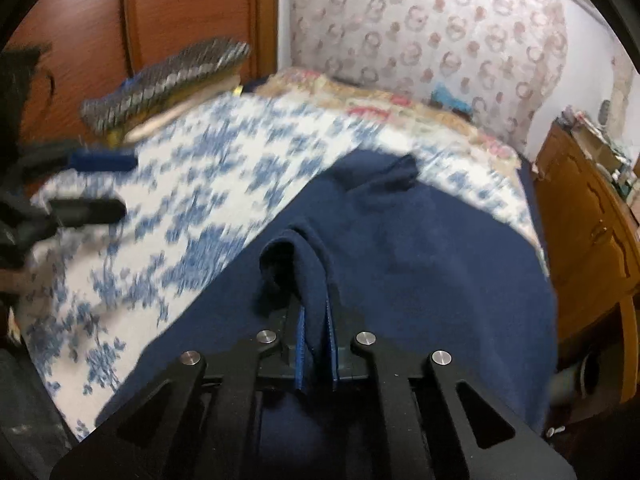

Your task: Fold small clothes

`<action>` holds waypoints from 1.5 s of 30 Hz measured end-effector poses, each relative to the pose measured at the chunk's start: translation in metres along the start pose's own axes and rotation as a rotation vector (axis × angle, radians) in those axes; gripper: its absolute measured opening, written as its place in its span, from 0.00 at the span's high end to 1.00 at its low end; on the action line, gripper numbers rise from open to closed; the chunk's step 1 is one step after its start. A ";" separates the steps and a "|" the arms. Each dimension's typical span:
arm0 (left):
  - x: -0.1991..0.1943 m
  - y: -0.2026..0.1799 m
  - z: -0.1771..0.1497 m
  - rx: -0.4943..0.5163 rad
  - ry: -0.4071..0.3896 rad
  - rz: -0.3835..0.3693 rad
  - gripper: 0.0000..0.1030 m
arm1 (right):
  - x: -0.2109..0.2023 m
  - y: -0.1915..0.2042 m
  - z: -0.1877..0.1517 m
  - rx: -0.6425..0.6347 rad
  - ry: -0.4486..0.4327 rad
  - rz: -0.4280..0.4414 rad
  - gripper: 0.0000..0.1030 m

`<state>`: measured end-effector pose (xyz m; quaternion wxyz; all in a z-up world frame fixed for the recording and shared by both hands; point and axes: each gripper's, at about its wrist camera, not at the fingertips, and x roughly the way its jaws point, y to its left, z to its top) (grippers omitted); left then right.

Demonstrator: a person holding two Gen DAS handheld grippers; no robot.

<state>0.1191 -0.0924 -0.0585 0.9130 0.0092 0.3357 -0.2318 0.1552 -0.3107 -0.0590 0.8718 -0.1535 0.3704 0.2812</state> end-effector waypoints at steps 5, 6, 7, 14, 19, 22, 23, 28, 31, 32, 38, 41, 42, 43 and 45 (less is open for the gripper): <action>0.016 0.006 0.014 0.001 0.022 -0.005 0.46 | -0.026 -0.050 0.020 0.061 -0.069 -0.066 0.94; 0.020 0.007 0.017 0.004 0.027 -0.006 0.46 | -0.027 -0.060 0.022 0.069 -0.070 -0.079 0.94; 0.024 0.007 0.021 0.007 0.033 -0.007 0.46 | -0.027 -0.070 0.025 0.077 -0.069 -0.092 0.94; 0.058 0.014 0.043 0.022 0.087 -0.010 0.46 | -0.012 -0.143 0.026 0.155 -0.047 -0.170 0.94; 0.083 0.017 0.058 0.031 0.121 -0.008 0.46 | 0.010 -0.181 0.009 0.227 0.016 -0.190 0.94; 0.098 0.018 0.067 0.040 0.148 -0.007 0.46 | 0.017 -0.196 0.001 0.260 0.044 -0.206 0.84; 0.103 0.018 0.070 0.047 0.158 -0.006 0.46 | 0.018 -0.200 -0.002 0.269 0.049 -0.222 0.81; 0.123 0.020 0.081 0.065 0.186 0.003 0.46 | 0.010 -0.208 -0.006 0.282 0.010 -0.191 0.46; 0.135 0.022 0.086 0.058 0.201 -0.002 0.46 | 0.016 -0.214 -0.005 0.305 -0.010 -0.139 0.38; 0.140 0.024 0.088 0.056 0.206 -0.004 0.46 | 0.020 -0.216 -0.004 0.314 -0.007 -0.121 0.37; 0.160 0.027 0.096 0.044 0.221 -0.010 0.46 | 0.052 -0.221 -0.010 0.335 0.064 -0.103 0.37; 0.166 0.030 0.099 0.035 0.227 -0.013 0.46 | 0.060 -0.226 -0.017 0.374 0.075 -0.074 0.35; 0.168 0.030 0.099 0.033 0.230 -0.014 0.46 | 0.061 -0.227 -0.019 0.385 0.072 -0.061 0.34; 0.171 0.030 0.099 0.032 0.233 -0.015 0.46 | 0.061 -0.229 -0.020 0.398 0.072 -0.042 0.34; 0.175 0.030 0.100 0.030 0.239 -0.019 0.46 | 0.062 -0.231 -0.021 0.417 0.079 -0.006 0.34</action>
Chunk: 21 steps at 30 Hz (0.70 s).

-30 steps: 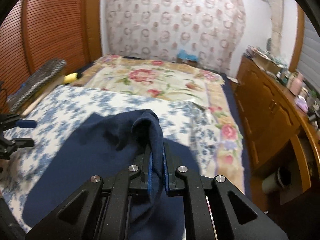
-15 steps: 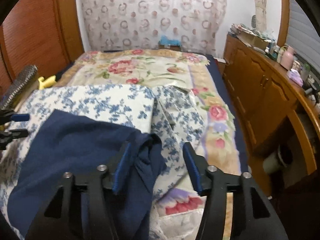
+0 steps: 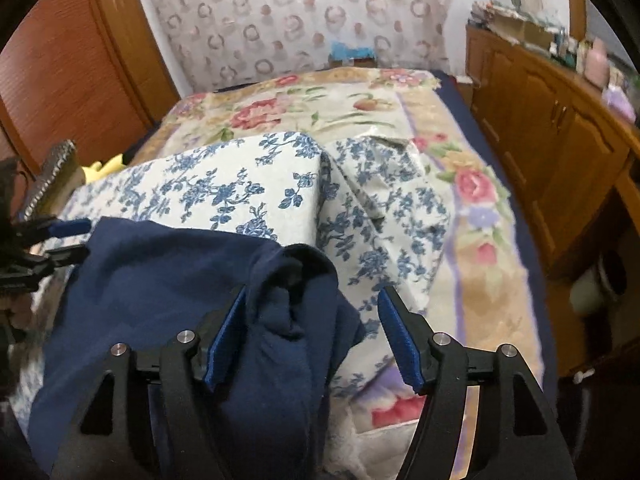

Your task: Fold small clothes

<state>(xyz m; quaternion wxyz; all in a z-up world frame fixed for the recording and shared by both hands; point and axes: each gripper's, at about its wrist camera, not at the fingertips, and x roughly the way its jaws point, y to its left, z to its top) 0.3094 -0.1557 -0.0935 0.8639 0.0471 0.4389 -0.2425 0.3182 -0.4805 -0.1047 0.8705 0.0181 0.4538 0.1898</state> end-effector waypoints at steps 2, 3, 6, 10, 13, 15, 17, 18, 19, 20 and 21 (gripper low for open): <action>0.004 0.000 0.001 -0.002 0.004 -0.008 0.46 | 0.001 0.000 0.000 0.009 0.015 0.035 0.34; 0.004 0.000 0.001 -0.001 -0.001 -0.009 0.46 | 0.001 0.000 -0.001 0.008 0.022 0.050 0.34; 0.005 0.000 0.003 -0.004 -0.003 -0.015 0.47 | 0.001 0.003 -0.003 0.007 0.033 0.077 0.35; 0.006 0.001 0.005 -0.017 -0.009 -0.035 0.49 | -0.002 0.008 -0.004 -0.010 0.029 0.105 0.54; 0.006 0.000 0.006 -0.021 -0.013 -0.060 0.59 | -0.006 0.020 -0.005 -0.063 0.018 0.064 0.64; 0.006 -0.001 0.006 -0.023 -0.012 -0.067 0.61 | -0.011 0.029 -0.007 -0.108 0.005 0.004 0.70; 0.006 -0.002 0.006 -0.023 -0.014 -0.060 0.61 | -0.014 0.038 -0.009 -0.150 -0.005 -0.044 0.75; 0.006 -0.002 0.006 -0.023 -0.014 -0.057 0.61 | -0.015 0.041 -0.010 -0.168 -0.008 -0.061 0.78; 0.006 -0.002 0.006 -0.026 -0.013 -0.055 0.61 | -0.016 0.042 -0.011 -0.180 -0.012 -0.070 0.82; 0.007 -0.002 0.006 -0.030 -0.013 -0.054 0.61 | -0.019 0.043 -0.011 -0.189 -0.020 -0.076 0.84; 0.006 -0.002 0.006 -0.031 -0.013 -0.054 0.61 | -0.021 0.044 -0.011 -0.196 -0.029 -0.079 0.86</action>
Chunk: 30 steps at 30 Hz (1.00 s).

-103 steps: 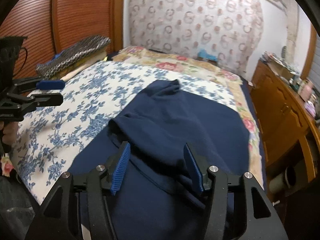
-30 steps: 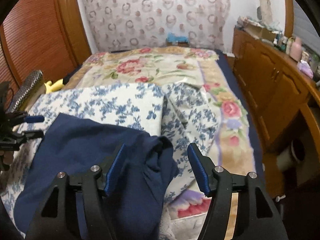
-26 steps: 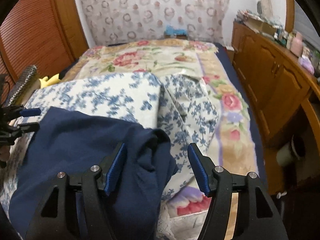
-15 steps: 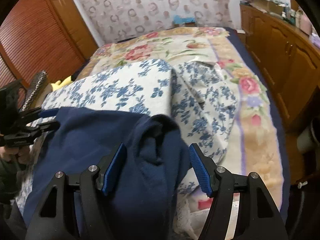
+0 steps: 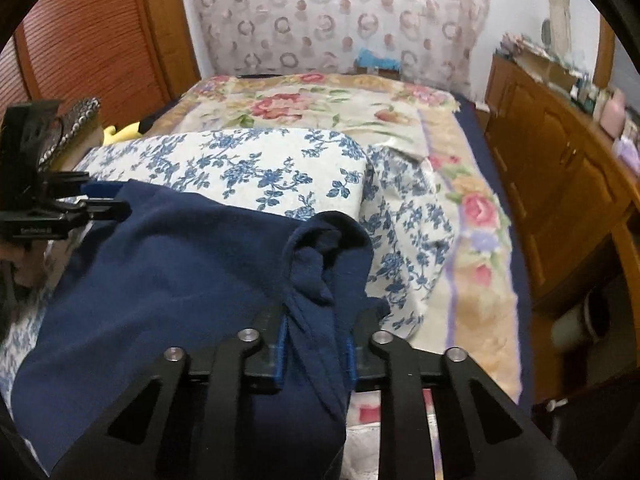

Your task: Fold small clothes

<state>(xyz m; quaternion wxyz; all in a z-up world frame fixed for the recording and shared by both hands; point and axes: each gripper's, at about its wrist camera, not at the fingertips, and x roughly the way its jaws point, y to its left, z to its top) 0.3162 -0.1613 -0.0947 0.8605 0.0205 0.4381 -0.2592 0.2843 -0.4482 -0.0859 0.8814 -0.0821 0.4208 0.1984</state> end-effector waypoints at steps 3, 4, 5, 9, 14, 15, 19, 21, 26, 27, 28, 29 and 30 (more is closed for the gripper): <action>0.000 0.000 0.000 0.006 -0.004 0.002 0.61 | -0.012 0.003 0.001 -0.012 -0.049 -0.011 0.89; 0.000 0.000 0.000 0.008 -0.006 0.002 0.62 | -0.019 0.005 0.002 -0.015 -0.074 -0.011 0.89; -0.001 0.000 0.000 0.009 -0.007 -0.001 0.65 | -0.023 0.006 0.004 -0.017 -0.091 -0.010 0.89; -0.002 0.001 0.001 -0.008 -0.005 -0.023 0.91 | -0.039 0.012 0.008 -0.037 -0.147 -0.004 0.90; -0.031 -0.006 0.001 -0.007 -0.080 -0.038 0.97 | -0.060 0.027 0.014 -0.074 -0.197 -0.023 0.91; -0.040 -0.008 0.002 -0.008 -0.100 -0.041 0.98 | -0.066 0.031 0.015 -0.079 -0.211 -0.028 0.91; -0.087 -0.020 0.003 0.004 -0.204 -0.048 0.98 | -0.096 0.044 0.021 -0.095 -0.281 -0.051 0.92; -0.113 -0.026 0.004 0.014 -0.259 -0.053 0.98 | -0.114 0.052 0.024 -0.103 -0.321 -0.063 0.92; -0.185 -0.039 0.001 0.042 -0.407 -0.043 0.98 | -0.165 0.079 0.034 -0.140 -0.440 -0.085 0.92; -0.202 -0.041 0.000 0.045 -0.440 -0.040 0.98 | -0.175 0.086 0.037 -0.148 -0.466 -0.087 0.92; -0.217 -0.041 -0.001 0.050 -0.468 -0.036 0.98 | -0.183 0.091 0.039 -0.154 -0.486 -0.089 0.92; -0.229 -0.041 -0.002 0.052 -0.489 -0.028 0.98 | -0.193 0.099 0.041 -0.163 -0.511 -0.090 0.92; -0.243 -0.041 -0.004 0.055 -0.514 -0.020 0.98 | -0.202 0.106 0.043 -0.171 -0.533 -0.090 0.92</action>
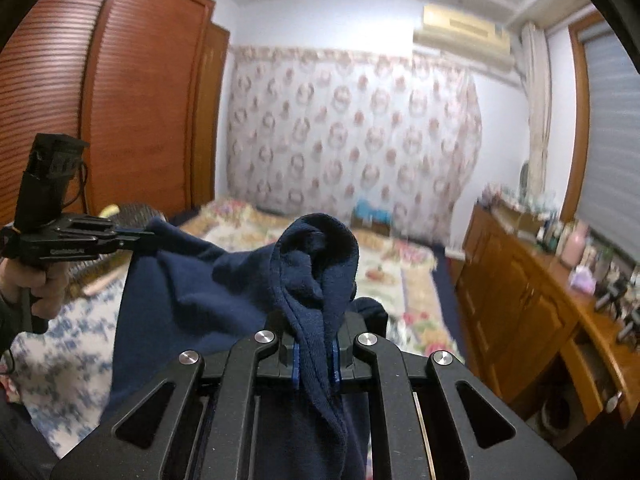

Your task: Fold small clothes

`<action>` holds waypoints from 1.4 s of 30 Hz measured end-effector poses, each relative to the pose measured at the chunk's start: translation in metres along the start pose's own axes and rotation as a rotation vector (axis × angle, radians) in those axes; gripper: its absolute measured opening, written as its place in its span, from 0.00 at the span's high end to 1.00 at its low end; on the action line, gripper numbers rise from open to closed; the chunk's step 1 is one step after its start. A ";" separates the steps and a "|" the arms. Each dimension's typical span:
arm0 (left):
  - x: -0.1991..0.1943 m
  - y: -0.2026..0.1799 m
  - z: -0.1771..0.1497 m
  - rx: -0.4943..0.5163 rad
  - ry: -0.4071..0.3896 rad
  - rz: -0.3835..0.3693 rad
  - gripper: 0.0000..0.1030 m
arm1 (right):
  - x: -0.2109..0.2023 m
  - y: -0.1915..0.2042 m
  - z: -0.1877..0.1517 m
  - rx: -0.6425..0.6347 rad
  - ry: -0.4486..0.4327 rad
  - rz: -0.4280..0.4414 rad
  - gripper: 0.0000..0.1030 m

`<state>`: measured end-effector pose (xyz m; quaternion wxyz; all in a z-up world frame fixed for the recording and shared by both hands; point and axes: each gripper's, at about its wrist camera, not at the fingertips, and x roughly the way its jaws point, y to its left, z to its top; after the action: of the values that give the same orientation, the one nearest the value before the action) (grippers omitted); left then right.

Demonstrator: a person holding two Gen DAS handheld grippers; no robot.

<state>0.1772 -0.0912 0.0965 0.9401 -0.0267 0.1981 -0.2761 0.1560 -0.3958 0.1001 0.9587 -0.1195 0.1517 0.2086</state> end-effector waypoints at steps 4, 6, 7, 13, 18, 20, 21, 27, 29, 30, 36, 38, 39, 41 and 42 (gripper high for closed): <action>-0.049 0.000 0.012 0.024 -0.081 0.044 0.98 | -0.022 0.019 0.022 -0.023 -0.076 0.010 0.92; -0.069 0.002 0.015 0.032 -0.112 0.067 0.98 | -0.031 0.029 0.031 -0.034 -0.109 0.018 0.92; -0.078 0.004 0.015 0.032 -0.124 0.073 0.98 | -0.035 0.035 0.036 -0.038 -0.128 0.027 0.92; -0.132 0.013 0.018 0.054 -0.186 0.123 0.98 | -0.052 0.062 0.052 -0.069 -0.177 0.076 0.92; -0.155 0.024 0.017 0.067 -0.198 0.150 0.98 | -0.059 0.078 0.059 -0.071 -0.190 0.145 0.92; -0.154 0.035 0.014 0.063 -0.185 0.160 0.98 | -0.054 0.081 0.059 -0.064 -0.180 0.180 0.92; -0.152 0.040 0.013 0.058 -0.175 0.164 0.98 | -0.049 0.082 0.060 -0.059 -0.171 0.194 0.92; -0.081 0.092 -0.001 0.010 -0.054 0.217 0.98 | 0.025 0.084 0.051 -0.041 -0.057 0.234 0.92; -0.049 0.110 -0.008 -0.011 -0.010 0.236 0.98 | 0.060 0.082 0.044 -0.034 -0.005 0.238 0.92; -0.037 0.117 -0.011 -0.020 0.006 0.243 0.98 | 0.078 0.081 0.040 -0.033 0.021 0.239 0.92; 0.038 0.161 -0.023 -0.069 0.093 0.281 0.98 | 0.176 0.069 0.020 -0.027 0.149 0.256 0.92; 0.060 0.171 -0.028 -0.080 0.123 0.293 0.98 | 0.205 0.064 0.013 -0.030 0.187 0.257 0.92; 0.066 0.176 -0.031 -0.084 0.135 0.295 0.98 | 0.220 0.061 0.009 -0.026 0.204 0.260 0.92; 0.082 0.182 -0.037 -0.090 0.161 0.301 0.98 | 0.241 0.057 0.002 -0.018 0.235 0.264 0.92; 0.089 0.184 -0.039 -0.091 0.171 0.305 0.98 | 0.250 0.055 -0.002 -0.015 0.248 0.263 0.92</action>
<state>0.3246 0.0198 -0.0007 0.9486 -0.0155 0.2915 -0.1225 0.3486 -0.2570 0.0035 0.8962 -0.1305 0.2815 0.3172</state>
